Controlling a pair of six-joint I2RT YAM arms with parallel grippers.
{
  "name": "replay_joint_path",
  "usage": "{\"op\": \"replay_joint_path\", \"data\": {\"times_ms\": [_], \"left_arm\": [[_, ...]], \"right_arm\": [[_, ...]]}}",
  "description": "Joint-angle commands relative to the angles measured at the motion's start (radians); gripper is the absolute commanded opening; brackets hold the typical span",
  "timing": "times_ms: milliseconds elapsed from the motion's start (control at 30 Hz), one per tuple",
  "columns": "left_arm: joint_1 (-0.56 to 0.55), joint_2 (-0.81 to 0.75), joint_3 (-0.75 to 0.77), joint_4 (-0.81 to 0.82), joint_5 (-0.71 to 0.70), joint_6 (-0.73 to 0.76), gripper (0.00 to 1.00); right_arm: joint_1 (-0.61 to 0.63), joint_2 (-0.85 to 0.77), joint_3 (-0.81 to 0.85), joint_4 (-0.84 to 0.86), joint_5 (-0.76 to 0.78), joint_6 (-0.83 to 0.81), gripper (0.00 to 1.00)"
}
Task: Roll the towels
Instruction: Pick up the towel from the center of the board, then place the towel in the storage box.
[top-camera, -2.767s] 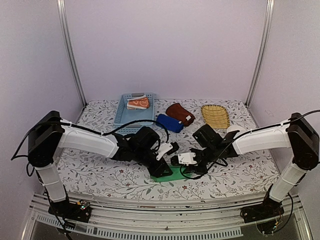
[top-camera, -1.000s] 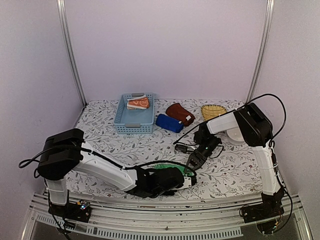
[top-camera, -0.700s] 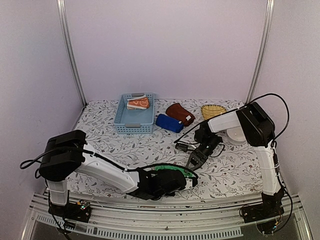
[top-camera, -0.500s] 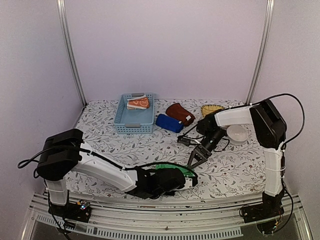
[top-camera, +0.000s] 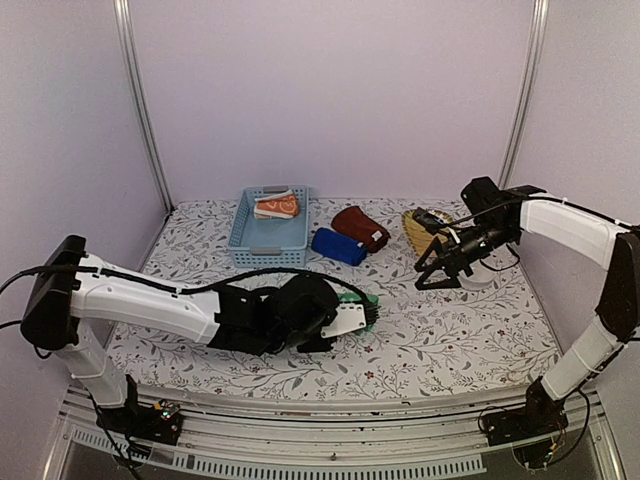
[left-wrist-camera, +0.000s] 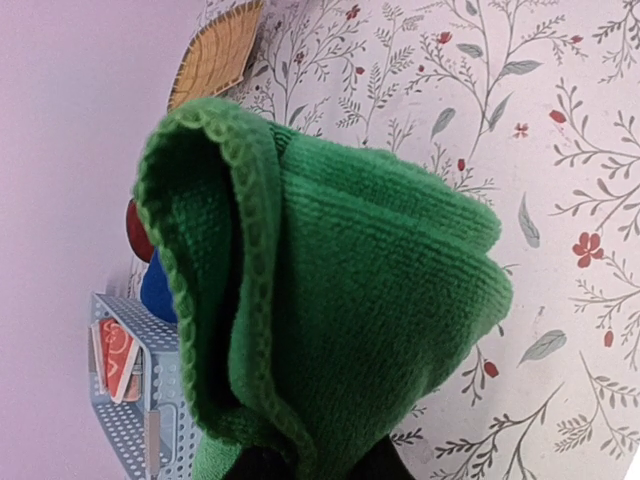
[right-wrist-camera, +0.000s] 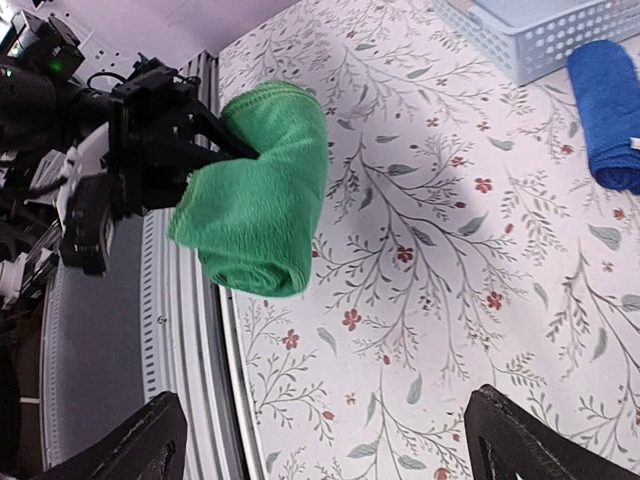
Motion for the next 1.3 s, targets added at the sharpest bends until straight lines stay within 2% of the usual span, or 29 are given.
{"op": "replay_joint_path", "data": {"times_ms": [0,167,467,633,933,1267], "left_arm": [[0.062,-0.059,0.022,-0.065,0.01,0.012,0.06],[0.139,-0.101,0.048,-0.077,0.012,0.049,0.05],[0.325,-0.139,0.055,-0.001,0.015,0.154,0.04],[0.481,-0.139,0.072,0.075,0.174,0.213,0.04],[0.701,-0.003,0.187,0.05,0.388,0.335,0.03],[0.822,0.173,0.309,0.088,0.464,0.397,0.02]], "right_arm": [[-0.069,-0.15,-0.172,0.216,0.022,0.059,0.99],[-0.089,-0.272,-0.307,0.361,0.066,0.101,0.99],[-0.092,-0.267,-0.336,0.392,0.12,0.127,0.99],[-0.092,-0.294,-0.365,0.414,0.104,0.122,0.99],[-0.096,-0.288,-0.381,0.424,0.125,0.108,0.99],[-0.098,-0.256,-0.39,0.449,0.148,0.115,0.99]]}}
